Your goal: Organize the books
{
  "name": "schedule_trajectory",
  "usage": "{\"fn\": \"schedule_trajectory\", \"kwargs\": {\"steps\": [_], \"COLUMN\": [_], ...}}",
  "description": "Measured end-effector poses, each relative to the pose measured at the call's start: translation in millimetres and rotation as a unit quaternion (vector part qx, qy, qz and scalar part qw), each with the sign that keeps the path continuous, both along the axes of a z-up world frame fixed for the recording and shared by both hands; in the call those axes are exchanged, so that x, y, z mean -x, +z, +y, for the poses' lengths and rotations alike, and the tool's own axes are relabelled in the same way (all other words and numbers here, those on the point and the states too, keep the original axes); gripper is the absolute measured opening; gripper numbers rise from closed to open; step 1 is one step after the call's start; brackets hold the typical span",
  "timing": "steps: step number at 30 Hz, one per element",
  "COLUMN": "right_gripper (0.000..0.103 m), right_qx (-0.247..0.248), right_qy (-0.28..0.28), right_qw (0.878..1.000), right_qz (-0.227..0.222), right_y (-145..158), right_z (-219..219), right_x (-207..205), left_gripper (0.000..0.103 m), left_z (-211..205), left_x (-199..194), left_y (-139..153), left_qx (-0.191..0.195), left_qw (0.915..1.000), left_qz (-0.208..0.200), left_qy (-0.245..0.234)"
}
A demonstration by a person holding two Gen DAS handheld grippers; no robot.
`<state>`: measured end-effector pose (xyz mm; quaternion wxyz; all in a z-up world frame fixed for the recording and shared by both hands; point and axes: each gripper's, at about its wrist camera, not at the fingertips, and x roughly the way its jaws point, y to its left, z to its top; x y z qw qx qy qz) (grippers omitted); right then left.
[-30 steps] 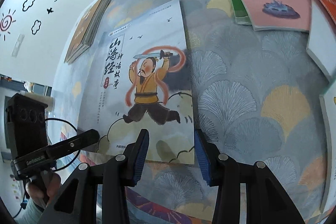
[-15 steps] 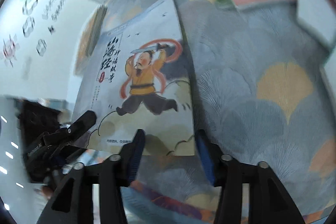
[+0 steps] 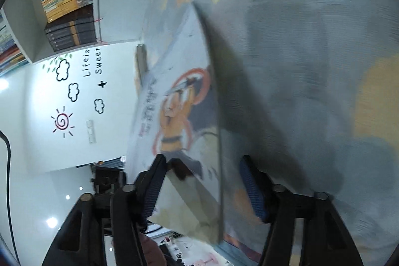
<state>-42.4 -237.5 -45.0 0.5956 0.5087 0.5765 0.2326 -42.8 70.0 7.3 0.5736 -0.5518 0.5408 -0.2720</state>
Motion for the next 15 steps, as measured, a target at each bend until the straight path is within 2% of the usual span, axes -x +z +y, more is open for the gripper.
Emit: {"fn": "schedule_trajectory", "kwargs": {"steps": [2,4,5,7,9,12,15], "right_gripper": [0.040,0.037,0.035,0.034,0.034,0.034,0.034], "right_qx": [0.028,0.075,0.101,0.162,0.225,0.279,0.300], "right_qy": [0.013,0.025,0.035,0.060,0.087,0.117,0.134], "right_qw": [0.999,0.996,0.992,0.980,0.961,0.935,0.919], "right_qz": [-0.017,-0.044,-0.060,-0.096,-0.136,-0.185,-0.217], "right_y": [10.6,25.9,34.6,53.1,73.4,99.2,119.5], "right_z": [11.2,19.2,24.1,39.4,55.9,78.3,95.8], "right_x": [-2.3,-1.7,-1.7,-2.1,0.2,1.3,-1.4], "left_gripper": [0.012,0.012,0.012,0.011,0.011,0.011,0.012], "left_z": [2.7,3.3,3.2,0.8,-1.2,-0.3,0.8], "left_x": [-1.7,-4.4,-5.5,-8.0,-10.9,-17.0,-24.4], "left_y": [1.1,5.4,10.0,21.4,33.2,54.2,76.1], "left_qx": [-0.024,-0.067,-0.102,-0.166,-0.196,-0.235,-0.280], "left_qw": [0.9997,0.9975,0.9940,0.9834,0.9749,0.9600,0.9380], "left_qz": [-0.002,-0.008,-0.019,-0.048,-0.075,-0.121,-0.173], "left_qy": [-0.007,-0.023,-0.034,-0.056,-0.074,-0.092,-0.110]}}
